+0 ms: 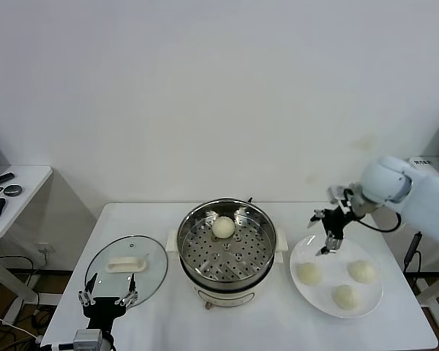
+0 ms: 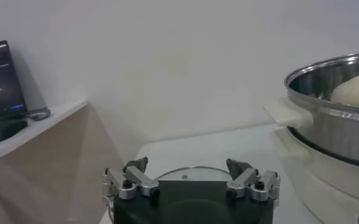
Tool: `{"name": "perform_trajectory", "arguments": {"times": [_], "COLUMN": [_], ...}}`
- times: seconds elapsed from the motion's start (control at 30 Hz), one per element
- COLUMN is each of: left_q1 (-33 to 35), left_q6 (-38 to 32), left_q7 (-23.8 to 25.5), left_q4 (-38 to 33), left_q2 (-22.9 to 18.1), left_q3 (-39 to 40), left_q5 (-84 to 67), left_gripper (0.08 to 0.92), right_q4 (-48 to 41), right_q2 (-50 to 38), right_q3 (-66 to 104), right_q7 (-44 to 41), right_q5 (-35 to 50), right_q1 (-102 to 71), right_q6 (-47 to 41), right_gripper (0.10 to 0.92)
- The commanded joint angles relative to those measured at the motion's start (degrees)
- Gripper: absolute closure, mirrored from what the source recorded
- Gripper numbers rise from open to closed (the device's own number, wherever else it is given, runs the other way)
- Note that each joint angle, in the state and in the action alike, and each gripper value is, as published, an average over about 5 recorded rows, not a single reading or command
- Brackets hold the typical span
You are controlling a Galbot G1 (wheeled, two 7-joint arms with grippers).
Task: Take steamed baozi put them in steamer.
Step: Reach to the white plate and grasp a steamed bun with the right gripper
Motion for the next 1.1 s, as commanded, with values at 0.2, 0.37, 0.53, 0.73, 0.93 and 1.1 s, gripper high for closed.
{"name": "perform_trajectory", "arguments": {"times": [0.2, 0.37, 0.53, 0.73, 0.93, 1.1], "left_q1": [0.6, 0.6, 0.4, 0.1, -0.2, -0.6], "left_q6": [0.1, 0.1, 0.1, 0.2, 0.1, 0.2], "left_q7": [-0.1, -0.1, 0.0, 0.0, 0.0, 0.1], "left_q4": [-0.1, 0.2, 0.4, 0.9, 1.6, 2.0], "left_q2": [0.1, 0.3, 0.3, 0.4, 0.6, 0.6], "left_q3": [-0.2, -0.5, -0.5, -0.7, -1.1, -1.2], "left_q5": [0.0, -0.1, -0.1, -0.1, -0.3, -0.4], "left_gripper": [0.177, 0.177, 0.177, 0.177, 0.177, 0.177], "right_q4": [-2.9, -3.8, -4.7, -6.1, -7.8, -8.5], "right_q2": [3.4, 4.7, 5.2, 6.3, 7.0, 7.8], "right_q3": [5.8, 6.9, 7.1, 7.6, 7.9, 8.2], "right_q7": [3.4, 2.6, 1.3, 1.2, 0.6, 0.5], "right_q5": [-5.7, -9.6, -11.2, -14.2, -17.0, -17.2], "right_q1": [-13.8, -15.7, -16.1, -16.9, -17.3, -17.5], "right_q6": [-3.7, -3.8, -3.5, -1.9, 0.8, 0.7], "right_gripper": [0.203, 0.203, 0.203, 0.203, 0.203, 0.203]}}
